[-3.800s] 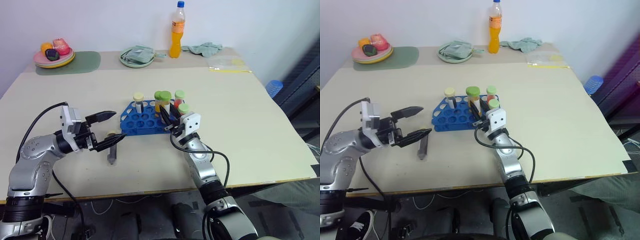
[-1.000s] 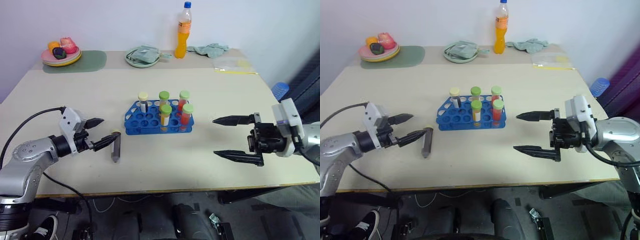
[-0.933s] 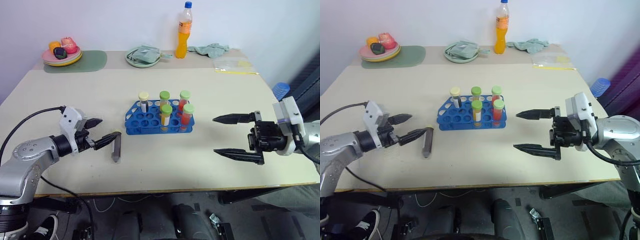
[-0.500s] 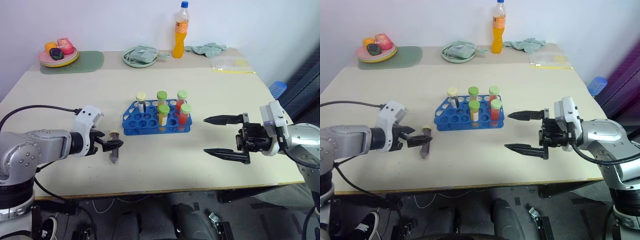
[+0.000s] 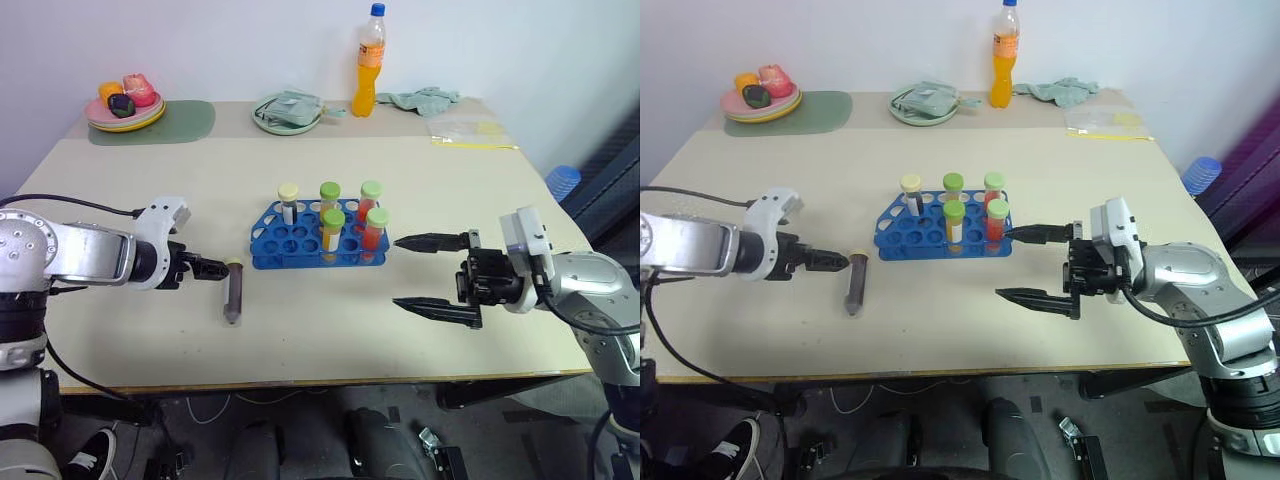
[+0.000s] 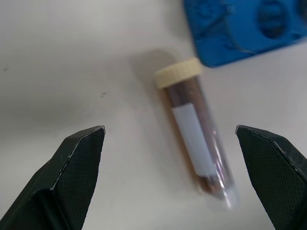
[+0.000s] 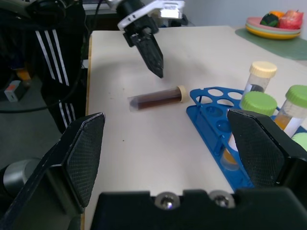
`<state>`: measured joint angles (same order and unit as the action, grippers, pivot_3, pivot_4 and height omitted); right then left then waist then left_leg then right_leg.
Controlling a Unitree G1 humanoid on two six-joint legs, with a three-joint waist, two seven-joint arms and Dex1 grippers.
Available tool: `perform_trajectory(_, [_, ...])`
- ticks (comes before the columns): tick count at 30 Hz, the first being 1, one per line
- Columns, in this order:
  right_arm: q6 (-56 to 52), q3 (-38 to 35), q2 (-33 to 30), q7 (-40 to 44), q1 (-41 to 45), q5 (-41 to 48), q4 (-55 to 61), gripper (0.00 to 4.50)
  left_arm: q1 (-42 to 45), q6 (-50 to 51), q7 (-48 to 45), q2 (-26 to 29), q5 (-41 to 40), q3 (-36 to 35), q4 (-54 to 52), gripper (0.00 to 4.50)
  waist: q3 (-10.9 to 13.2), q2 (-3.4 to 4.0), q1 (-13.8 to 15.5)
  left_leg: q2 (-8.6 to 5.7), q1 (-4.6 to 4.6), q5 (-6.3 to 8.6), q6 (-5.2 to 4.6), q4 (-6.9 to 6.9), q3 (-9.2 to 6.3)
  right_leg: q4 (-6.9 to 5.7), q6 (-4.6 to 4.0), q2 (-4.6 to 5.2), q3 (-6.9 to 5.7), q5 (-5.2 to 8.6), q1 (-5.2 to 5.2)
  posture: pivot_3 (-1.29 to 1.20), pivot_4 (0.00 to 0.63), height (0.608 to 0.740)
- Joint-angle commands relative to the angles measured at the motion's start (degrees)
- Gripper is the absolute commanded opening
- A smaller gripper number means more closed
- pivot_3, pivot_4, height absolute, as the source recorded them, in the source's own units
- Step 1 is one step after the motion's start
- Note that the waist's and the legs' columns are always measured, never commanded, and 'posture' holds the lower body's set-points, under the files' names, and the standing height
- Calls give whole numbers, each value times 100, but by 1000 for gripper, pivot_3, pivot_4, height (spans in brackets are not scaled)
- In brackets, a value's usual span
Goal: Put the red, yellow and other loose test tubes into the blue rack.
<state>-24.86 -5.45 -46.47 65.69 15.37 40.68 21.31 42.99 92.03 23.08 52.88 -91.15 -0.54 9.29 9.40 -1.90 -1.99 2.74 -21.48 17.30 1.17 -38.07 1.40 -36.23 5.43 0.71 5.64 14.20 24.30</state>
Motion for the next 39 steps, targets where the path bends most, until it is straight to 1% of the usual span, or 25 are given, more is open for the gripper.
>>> perform_trajectory(1, [50,-18,39,-30,101,-19,176,4461,513,46,451,-77,-535,366,522,4500,0,0,3,-1,-2,-2,3,0,0,0,3,0,0,-1,1,0,150,740])
perform_trajectory(3, [44,6,56,-43,120,-26,173,4461,669,47,642,-180,-507,491,696,4500,0,0,7,-3,-3,-4,8,0,1,1,9,2,0,-5,1,0,150,740])
perform_trajectory(7, [36,40,93,-101,147,-40,194,4461,665,-67,1053,-255,-1021,801,742,4500,0,0,-11,-3,-1,-7,13,1,1,0,10,2,0,-6,1,0,150,740])
perform_trajectory(12, [74,36,93,-106,99,-78,200,4461,434,-579,1612,74,-1886,1246,415,4500,0,0,-32,-2,-1,-13,24,3,-1,0,10,3,1,-6,1,0,150,740])
perform_trajectory(14, [54,35,100,-122,104,-69,219,4461,239,-912,1893,65,-2121,1292,296,4500,0,1,-22,-2,-1,-15,28,4,-2,-1,10,4,1,-6,2,0,150,740])
perform_trajectory(19, [48,-4,97,-127,49,-55,255,4461,-256,-1370,2237,-94,-2185,1124,-148,4500,-1,1,47,-4,-3,-22,40,4,2,1,-4,9,1,1,2,0,150,740])
perform_trajectory(22, [48,-14,99,-120,54,-50,254,4461,-448,-1576,2465,-169,-2185,1037,-222,4500,-1,1,112,-6,-1,-22,41,4,6,2,-5,9,3,2,1,0,150,740])
perform_trajectory(26, [84,3,100,-88,50,-82,234,4461,-458,-1753,2696,-387,-2185,1087,-308,4500,-4,6,144,-8,0,-25,46,4,9,3,-5,9,5,2,0,0,150,740])
perform_trajectory(33, [72,-8,83,-82,46,-90,261,4461,-396,-1876,3050,-787,-2185,1025,-158,4500,-8,12,186,-16,3,-32,58,1,6,3,-5,14,5,2,-10,0,150,740])
perform_trajectory(36, [56,-9,83,-106,47,-87,289,4500,-462,-1890,3155,-940,-2185,923,-127,3695,-10,15,226,-17,4,-32,58,1,6,3,-5,15,5,2,-11,0,150,740])
perform_trajectory(37, [55,-11,81,-111,42,-87,298,4500,-476,-1885,3175,-962,-2185,907,-137,3303,-10,15,241,-18,4,-32,58,1,6,4,-6,15,5,2,-11,0,150,740])
perform_trajectory(39, [42,-4,84,-138,54,-92,288,4500,-454,-1887,3226,-975,-2185,914,-145,2293,-10,15,262,-19,2,-32,58,1,7,8,-5,16,5,2,-11,0,150,740])
